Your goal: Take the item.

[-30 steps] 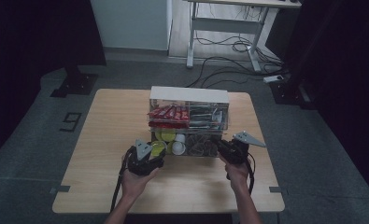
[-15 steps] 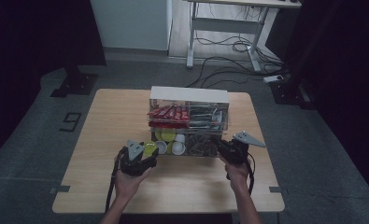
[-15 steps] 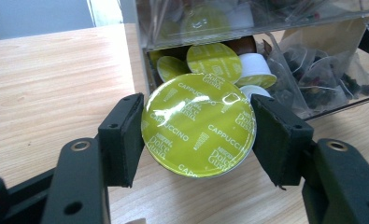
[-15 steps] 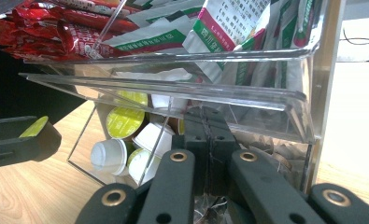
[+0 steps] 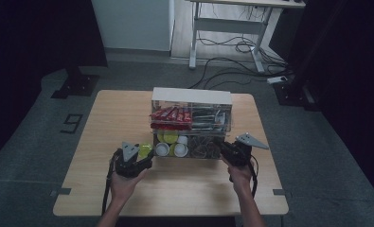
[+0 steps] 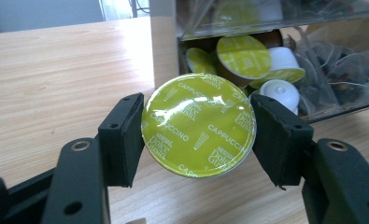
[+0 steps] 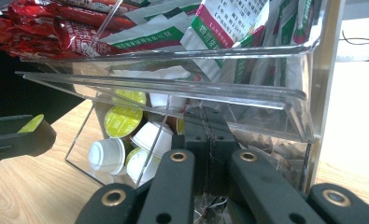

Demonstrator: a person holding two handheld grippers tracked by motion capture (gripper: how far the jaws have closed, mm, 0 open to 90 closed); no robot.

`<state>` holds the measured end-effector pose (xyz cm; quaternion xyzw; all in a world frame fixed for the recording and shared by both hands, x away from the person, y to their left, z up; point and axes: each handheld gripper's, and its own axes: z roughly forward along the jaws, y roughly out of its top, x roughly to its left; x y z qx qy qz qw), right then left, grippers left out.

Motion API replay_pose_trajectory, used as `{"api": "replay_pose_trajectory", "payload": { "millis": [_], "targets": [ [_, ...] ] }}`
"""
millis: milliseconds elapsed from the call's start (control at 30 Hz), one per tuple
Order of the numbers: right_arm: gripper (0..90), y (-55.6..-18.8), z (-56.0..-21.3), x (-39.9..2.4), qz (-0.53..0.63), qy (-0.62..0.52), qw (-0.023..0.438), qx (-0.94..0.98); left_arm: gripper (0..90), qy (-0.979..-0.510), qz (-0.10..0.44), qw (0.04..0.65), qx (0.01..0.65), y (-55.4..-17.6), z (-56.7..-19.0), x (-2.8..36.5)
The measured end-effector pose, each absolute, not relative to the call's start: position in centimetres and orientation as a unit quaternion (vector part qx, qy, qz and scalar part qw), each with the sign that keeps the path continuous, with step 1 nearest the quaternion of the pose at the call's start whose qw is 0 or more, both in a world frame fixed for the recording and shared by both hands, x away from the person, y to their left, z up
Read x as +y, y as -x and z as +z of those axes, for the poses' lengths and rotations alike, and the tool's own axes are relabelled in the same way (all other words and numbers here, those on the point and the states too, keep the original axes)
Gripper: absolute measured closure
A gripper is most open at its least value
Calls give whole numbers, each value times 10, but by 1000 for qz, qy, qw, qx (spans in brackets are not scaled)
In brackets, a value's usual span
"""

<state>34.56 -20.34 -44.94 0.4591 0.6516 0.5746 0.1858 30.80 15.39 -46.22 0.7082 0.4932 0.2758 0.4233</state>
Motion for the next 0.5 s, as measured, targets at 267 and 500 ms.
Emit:
{"api": "replay_pose_trajectory", "payload": {
  "millis": [267, 500],
  "targets": [
    [893, -346, -450, -204, 575, -459, 185, 652, 382, -703, 276, 410, 510, -312, -471, 169],
    [893, -346, -450, -204, 575, -459, 185, 651, 382, -700, 280, 399, 521, -316, -478, 180]
  ]
}}
